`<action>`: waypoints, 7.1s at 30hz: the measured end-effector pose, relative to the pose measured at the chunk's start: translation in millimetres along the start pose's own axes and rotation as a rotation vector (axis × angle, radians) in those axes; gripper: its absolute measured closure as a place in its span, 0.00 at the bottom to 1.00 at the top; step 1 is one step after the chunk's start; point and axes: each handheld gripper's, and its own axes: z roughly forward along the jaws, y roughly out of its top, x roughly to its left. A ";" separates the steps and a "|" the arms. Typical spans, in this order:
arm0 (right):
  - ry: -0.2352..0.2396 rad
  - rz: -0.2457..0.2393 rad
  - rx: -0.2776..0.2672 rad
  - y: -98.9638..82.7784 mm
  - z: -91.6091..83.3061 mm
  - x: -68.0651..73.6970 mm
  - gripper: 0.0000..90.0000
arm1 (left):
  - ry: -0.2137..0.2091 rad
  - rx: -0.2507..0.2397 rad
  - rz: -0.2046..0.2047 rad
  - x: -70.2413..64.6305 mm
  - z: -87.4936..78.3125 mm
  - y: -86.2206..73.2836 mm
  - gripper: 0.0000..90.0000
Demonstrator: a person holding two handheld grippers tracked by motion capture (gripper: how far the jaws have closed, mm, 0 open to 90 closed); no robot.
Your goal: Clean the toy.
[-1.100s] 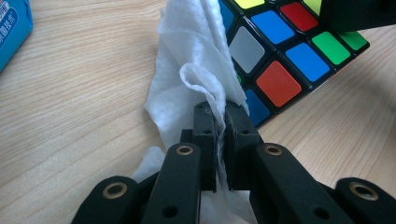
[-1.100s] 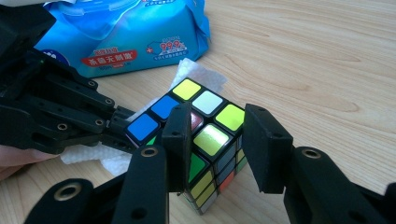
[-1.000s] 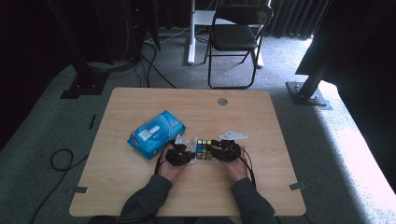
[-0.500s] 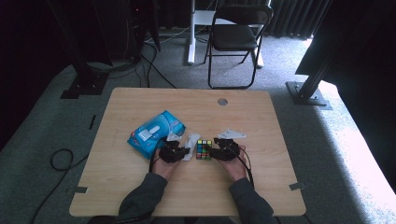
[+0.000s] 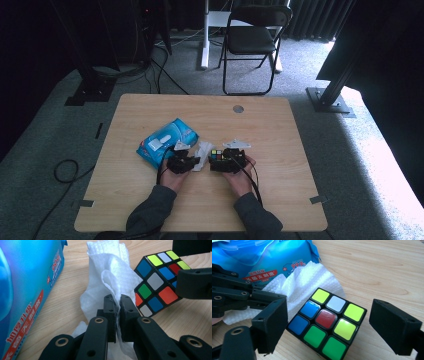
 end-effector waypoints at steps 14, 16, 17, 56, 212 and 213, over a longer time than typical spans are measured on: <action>-0.016 -0.005 0.064 -4.7 11.2 5.8 0.24 | 0.001 -0.003 -0.003 1.7 -1.0 0.2 0.94; -0.024 -0.005 0.060 -5.7 10.8 5.0 0.29 | 0.001 -0.004 -0.006 1.8 -1.2 0.2 0.94; -0.025 -0.004 0.057 -6.1 10.5 4.3 0.31 | 0.000 -0.004 -0.007 1.8 -1.2 0.1 0.94; 0.152 -0.249 0.027 -9.6 -1.3 -13.8 0.31 | 0.007 -0.010 -0.013 5.6 -2.7 2.1 0.94; 0.137 -0.022 -0.018 -5.2 -15.3 -40.3 0.69 | -0.106 0.016 0.035 -24.4 11.4 8.1 0.93; 0.137 -0.023 -0.017 -5.1 -15.3 -40.4 0.69 | -0.101 0.029 0.038 -24.3 14.2 6.3 0.93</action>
